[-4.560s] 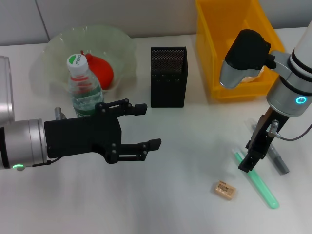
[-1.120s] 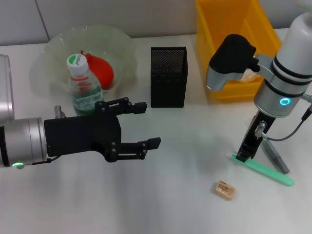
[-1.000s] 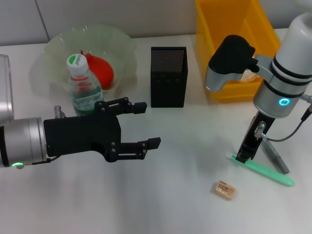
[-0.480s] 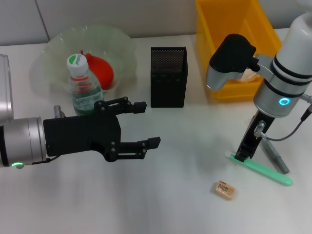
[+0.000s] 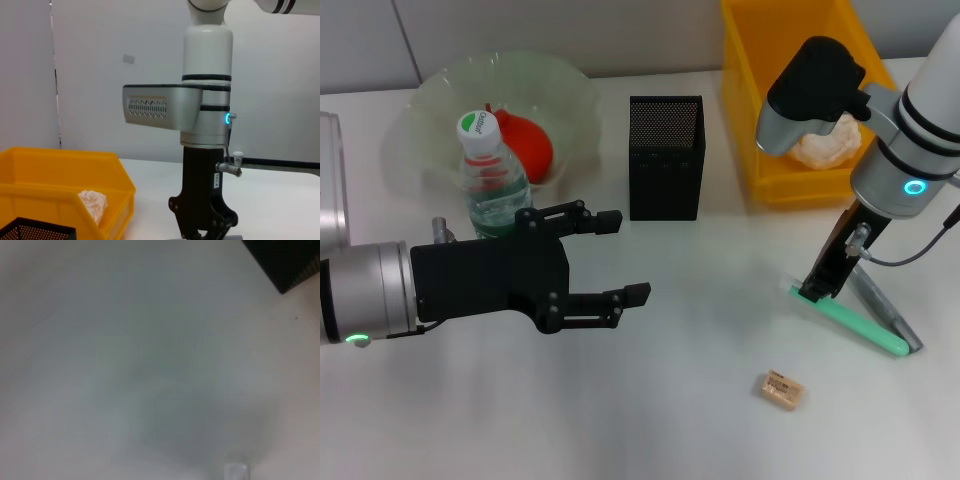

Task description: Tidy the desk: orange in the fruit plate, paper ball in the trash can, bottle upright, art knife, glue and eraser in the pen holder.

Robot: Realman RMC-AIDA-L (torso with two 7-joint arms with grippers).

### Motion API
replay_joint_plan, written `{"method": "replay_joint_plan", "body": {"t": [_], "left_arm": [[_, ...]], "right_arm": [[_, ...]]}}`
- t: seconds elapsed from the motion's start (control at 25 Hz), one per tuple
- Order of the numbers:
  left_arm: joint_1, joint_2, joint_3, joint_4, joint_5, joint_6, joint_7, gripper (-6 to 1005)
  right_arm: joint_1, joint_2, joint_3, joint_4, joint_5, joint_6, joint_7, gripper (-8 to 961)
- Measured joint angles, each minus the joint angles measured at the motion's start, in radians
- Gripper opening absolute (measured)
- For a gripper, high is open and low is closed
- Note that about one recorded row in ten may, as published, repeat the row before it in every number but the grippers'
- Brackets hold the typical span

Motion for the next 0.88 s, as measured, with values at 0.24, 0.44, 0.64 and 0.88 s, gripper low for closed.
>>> {"method": "replay_joint_plan", "body": {"t": [0.24,0.44,0.64,0.88], "left_arm": [[0.0,-0.001,0.002,0.0,0.0,-0.003,0.0,827],[0.0,-0.001,0.003,0.0,0.0,-0.004,0.0,827],[0.0,-0.002,0.003,0.0,0.0,-0.004,0.0,827],[0.001,-0.002,0.003,0.0,0.0,-0.004,0.0,827]], "right_arm": [[-0.016,0.0,0.007,-0.046,0.001,0.001,0.0,32],[-0.022,0.0,0.034,-0.075,0.006,0.021,0.0,32],[-0.021,0.001,0.04,-0.09,0.033,0.04,0.0,32],[-0.021,0.001,0.046,-0.137,0.059,0.06,0.0,31]]}}
